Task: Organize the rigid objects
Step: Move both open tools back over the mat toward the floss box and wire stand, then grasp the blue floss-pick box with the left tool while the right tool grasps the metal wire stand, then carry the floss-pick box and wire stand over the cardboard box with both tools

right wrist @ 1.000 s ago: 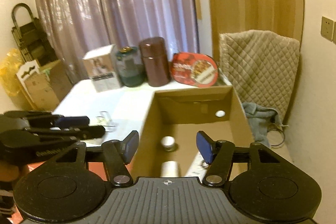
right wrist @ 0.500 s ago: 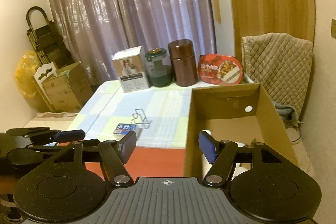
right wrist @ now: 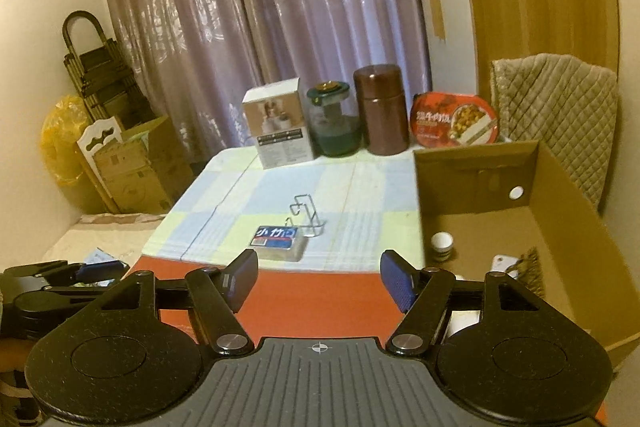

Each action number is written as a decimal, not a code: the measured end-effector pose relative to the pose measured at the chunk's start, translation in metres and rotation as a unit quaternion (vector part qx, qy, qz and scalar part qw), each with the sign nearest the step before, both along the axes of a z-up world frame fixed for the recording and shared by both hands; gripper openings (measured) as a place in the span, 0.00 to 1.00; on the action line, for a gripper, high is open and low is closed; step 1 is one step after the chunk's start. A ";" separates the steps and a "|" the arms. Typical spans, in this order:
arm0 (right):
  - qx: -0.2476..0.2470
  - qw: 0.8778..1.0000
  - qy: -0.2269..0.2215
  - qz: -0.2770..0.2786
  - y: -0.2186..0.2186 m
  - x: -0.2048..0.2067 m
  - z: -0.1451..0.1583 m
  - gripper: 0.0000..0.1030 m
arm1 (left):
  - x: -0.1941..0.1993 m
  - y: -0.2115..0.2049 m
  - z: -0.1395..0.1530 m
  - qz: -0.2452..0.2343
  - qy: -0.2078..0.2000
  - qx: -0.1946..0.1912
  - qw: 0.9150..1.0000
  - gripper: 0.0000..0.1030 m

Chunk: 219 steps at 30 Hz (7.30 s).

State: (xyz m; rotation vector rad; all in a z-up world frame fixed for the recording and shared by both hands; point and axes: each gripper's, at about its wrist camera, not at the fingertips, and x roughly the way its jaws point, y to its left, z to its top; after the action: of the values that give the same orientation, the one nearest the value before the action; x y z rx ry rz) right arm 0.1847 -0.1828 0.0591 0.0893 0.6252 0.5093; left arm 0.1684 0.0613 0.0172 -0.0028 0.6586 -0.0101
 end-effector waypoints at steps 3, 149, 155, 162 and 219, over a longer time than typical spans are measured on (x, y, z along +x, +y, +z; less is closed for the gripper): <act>0.000 1.000 0.000 0.000 0.012 0.003 -0.010 0.63 | 0.006 0.008 -0.009 0.008 0.005 -0.001 1.000 0.59; -0.041 0.999 -0.006 0.026 0.077 0.068 -0.079 0.48 | 0.060 0.021 -0.073 -0.043 -0.002 0.024 0.999 0.80; -0.027 0.999 -0.027 0.025 0.056 0.026 -0.064 0.48 | 0.021 0.011 -0.069 -0.042 -0.006 0.006 0.999 0.80; -0.037 0.998 -0.036 0.026 0.046 -0.004 -0.062 0.48 | -0.007 -0.005 -0.068 -0.056 -0.007 0.008 0.998 0.80; 0.011 0.992 -0.075 -0.102 -0.079 -0.012 0.008 0.48 | 0.000 -0.141 0.025 -0.158 -0.046 0.002 0.986 0.80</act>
State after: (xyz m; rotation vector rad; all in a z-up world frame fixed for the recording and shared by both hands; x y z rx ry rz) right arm 0.1728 -0.2620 0.0669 0.1333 0.4578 0.3210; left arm 0.1684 -0.0799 0.0427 0.1049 0.5608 -0.3135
